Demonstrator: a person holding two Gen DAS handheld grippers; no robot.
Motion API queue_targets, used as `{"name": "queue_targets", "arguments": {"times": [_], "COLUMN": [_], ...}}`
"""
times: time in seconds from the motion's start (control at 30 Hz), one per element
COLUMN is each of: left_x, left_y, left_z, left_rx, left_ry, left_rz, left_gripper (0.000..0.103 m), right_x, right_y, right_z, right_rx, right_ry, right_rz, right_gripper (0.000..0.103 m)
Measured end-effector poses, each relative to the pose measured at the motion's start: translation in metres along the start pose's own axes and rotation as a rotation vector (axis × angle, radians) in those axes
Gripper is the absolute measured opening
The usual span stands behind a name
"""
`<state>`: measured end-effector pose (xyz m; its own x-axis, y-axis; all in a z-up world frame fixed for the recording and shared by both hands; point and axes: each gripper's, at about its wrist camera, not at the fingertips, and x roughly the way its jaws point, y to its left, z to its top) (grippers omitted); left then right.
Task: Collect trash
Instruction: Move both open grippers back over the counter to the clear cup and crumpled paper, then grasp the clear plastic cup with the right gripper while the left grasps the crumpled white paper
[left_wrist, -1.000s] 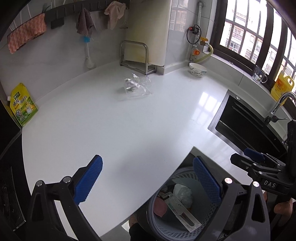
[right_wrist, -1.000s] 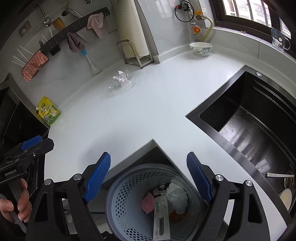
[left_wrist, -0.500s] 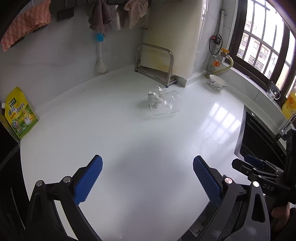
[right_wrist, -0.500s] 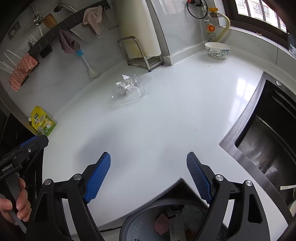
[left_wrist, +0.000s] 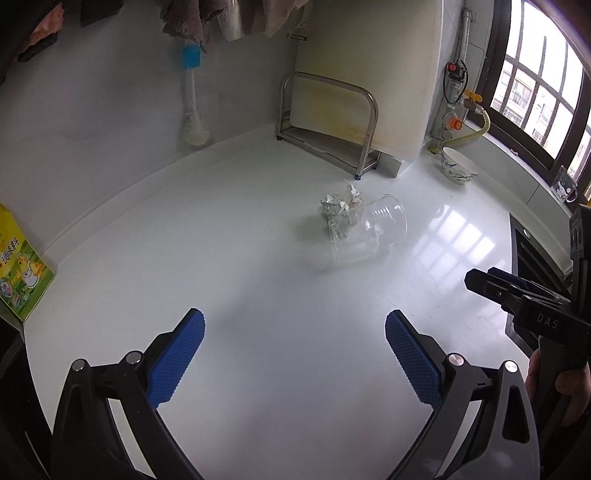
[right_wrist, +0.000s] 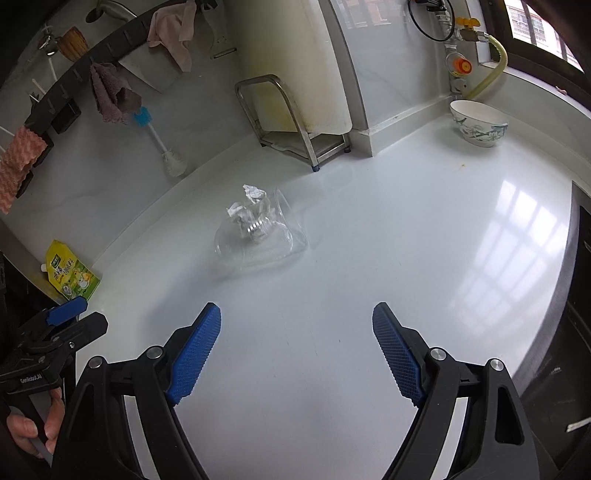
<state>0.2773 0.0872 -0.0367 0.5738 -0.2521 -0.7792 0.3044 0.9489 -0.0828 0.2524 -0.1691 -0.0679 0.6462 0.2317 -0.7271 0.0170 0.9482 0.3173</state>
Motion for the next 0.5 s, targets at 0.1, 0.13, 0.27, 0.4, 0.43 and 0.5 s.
{"name": "queue_targets", "arguments": {"times": [0.1, 0.13, 0.27, 0.4, 0.43, 0.5], "left_x": [0.011, 0.014, 0.025, 0.035, 0.037, 0.041], "left_y": [0.004, 0.005, 0.008, 0.013, 0.015, 0.018], "left_z": [0.009, 0.011, 0.017, 0.020, 0.021, 0.022], "left_rx": [0.001, -0.001, 0.003, -0.003, -0.002, 0.001], "left_ry": [0.006, 0.005, 0.010, 0.029, 0.032, 0.037], "left_rz": [-0.007, -0.012, -0.017, -0.022, -0.021, -0.016], "left_gripper": [0.096, 0.096, 0.096, 0.096, 0.096, 0.096], "right_x": [0.015, 0.020, 0.042, 0.065, 0.070, 0.081], "right_y": [0.003, 0.002, 0.001, 0.002, 0.002, 0.002], "right_z": [0.016, 0.020, 0.036, 0.050, 0.053, 0.057], "right_rx": [-0.034, -0.038, -0.057, -0.102, -0.110, -0.126], "right_ry": [0.004, 0.008, 0.032, 0.054, 0.059, 0.072], "right_rz": [0.006, 0.015, 0.038, 0.044, 0.049, 0.058], "right_gripper": [0.081, 0.081, 0.081, 0.081, 0.081, 0.081]}}
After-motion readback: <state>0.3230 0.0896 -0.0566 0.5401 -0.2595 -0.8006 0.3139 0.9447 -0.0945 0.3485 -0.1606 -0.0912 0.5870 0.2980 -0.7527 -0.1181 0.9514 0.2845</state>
